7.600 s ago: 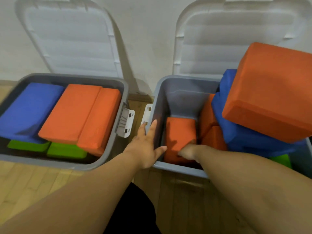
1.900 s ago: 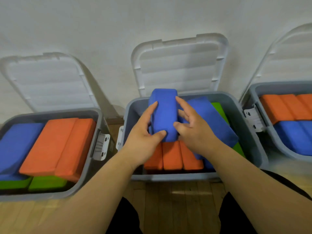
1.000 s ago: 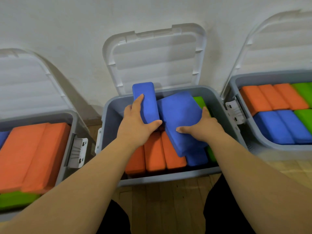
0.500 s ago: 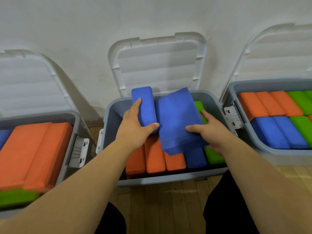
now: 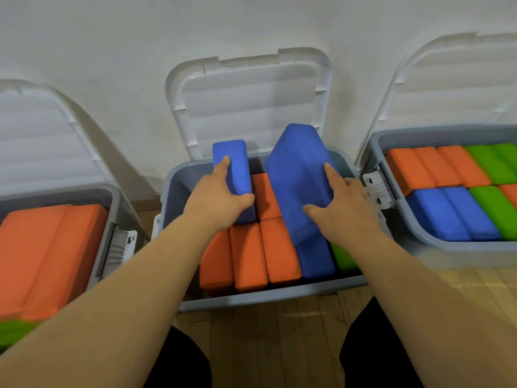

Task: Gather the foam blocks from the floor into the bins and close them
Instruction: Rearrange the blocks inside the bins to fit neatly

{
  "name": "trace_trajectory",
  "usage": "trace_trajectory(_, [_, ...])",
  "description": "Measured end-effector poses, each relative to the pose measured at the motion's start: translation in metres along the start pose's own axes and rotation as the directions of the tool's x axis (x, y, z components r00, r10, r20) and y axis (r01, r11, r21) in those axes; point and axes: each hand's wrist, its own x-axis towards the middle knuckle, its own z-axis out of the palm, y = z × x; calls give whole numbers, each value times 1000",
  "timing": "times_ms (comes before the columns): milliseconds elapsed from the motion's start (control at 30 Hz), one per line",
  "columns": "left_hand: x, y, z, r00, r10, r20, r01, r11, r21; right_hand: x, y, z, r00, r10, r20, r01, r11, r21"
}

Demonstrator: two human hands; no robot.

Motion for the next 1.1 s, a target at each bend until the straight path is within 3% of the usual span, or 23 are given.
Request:
trace_trajectory(200, [30, -19, 31, 987, -67, 148, 72, 997, -26, -1, -6, 1, 994, -36, 101, 38, 999, -13])
trace_trajectory(333, [39, -37, 67, 956, -169, 241, 181, 983, -28, -7, -2, 5, 995, -75, 67, 74, 997, 15])
trace_trajectory(400, [42, -42, 71, 940, -210, 270, 234, 970, -60, -13, 4, 8, 992, -128, 0, 127, 989, 77])
trace_trajectory(500, [26, -37, 62, 944, -206, 258, 256, 951, -176, -13, 8, 2, 986, -134, -100, 158, 940, 302])
trace_trajectory(567, [1, -35, 54, 965, -80, 249, 180, 895, -409, -12, 1, -1, 991, -113, -75, 135, 841, 524])
trace_trajectory(633, [-32, -30, 42, 963, 98, 251, 111, 705, -700, -11, -12, 7, 993, -115, 41, 39, 615, 787])
trace_trajectory(700, [-54, -30, 32, 972, 121, 202, 110, 524, -844, -12, -29, 21, 972, -139, 188, -109, 442, 890])
trace_trajectory(733, [-59, -31, 26, 988, 70, 138, 88, 476, -875, -13, -38, 27, 956, -173, 235, -140, 437, 888])
trace_trajectory(800, [-65, -37, 9, 998, -61, -6, 22, 448, -894, -14, -47, 41, 930, -252, 269, -108, 512, 852])
trace_trajectory(867, [-67, -46, -11, 976, -179, -125, -19, 499, -866, -10, -51, 56, 914, -288, 286, -19, 674, 739])
trace_trajectory(933, [-68, -51, -36, 936, -228, -267, -35, 695, -718, -1, -45, 70, 931, -206, 302, 89, 930, 358])
trace_trajectory(967, [-68, -52, -48, 917, -218, -334, -31, 797, -604, 6, -37, 81, 938, -146, 315, 127, 989, 79])
trace_trajectory(1033, [-69, -52, -66, 897, -168, -408, -6, 920, -391, 12, -23, 101, 915, 23, 402, 90, 962, -258])
trace_trajectory(1100, [-68, -49, -72, 910, -116, -399, 7, 964, -265, 13, -12, 117, 874, 124, 471, 63, 930, -361])
